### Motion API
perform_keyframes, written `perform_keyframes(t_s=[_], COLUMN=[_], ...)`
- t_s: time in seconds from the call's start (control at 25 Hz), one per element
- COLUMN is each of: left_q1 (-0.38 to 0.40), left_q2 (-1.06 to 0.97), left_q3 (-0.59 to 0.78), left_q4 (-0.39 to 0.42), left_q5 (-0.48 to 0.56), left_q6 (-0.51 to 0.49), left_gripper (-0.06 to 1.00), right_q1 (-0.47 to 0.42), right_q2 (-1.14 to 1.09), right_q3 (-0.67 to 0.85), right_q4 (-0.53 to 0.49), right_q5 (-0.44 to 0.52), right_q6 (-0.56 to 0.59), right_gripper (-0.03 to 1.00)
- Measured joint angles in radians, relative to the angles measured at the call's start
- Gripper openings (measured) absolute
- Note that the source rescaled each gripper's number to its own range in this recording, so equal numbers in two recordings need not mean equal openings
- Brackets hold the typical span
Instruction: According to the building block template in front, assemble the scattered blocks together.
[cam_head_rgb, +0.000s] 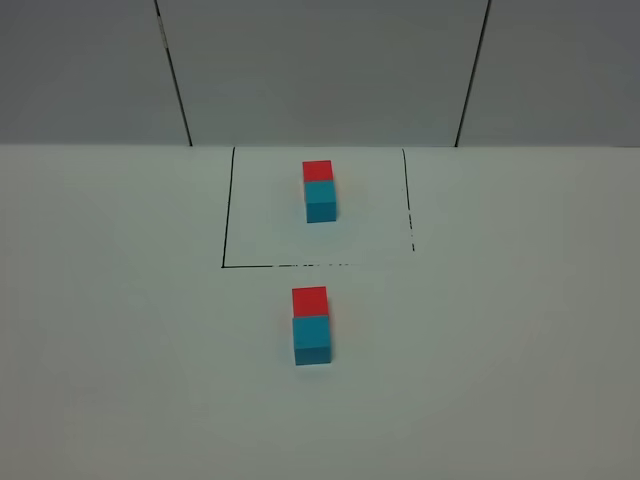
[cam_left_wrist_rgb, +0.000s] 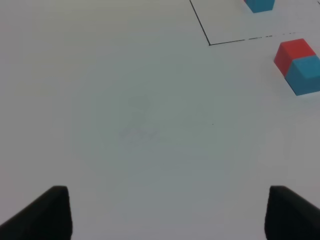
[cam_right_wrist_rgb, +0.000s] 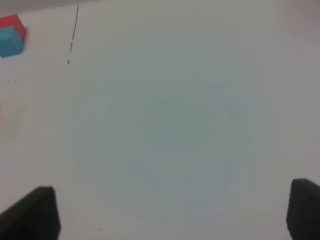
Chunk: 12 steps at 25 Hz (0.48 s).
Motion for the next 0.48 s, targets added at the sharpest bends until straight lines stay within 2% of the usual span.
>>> perform_keyframes(t_s=[0.48], left_q1=[0.000], left_q2=[0.000], left_q3=[0.000], left_q4=[0.000], left_q5=[0.000], left_q6=[0.000], left_gripper=[0.68], right_q1=[0.000], right_q2=[0.000], right_q3=[0.000], right_q4=[0.000], right_q5=[0.000], right_q6=[0.000], right_gripper=[0.80])
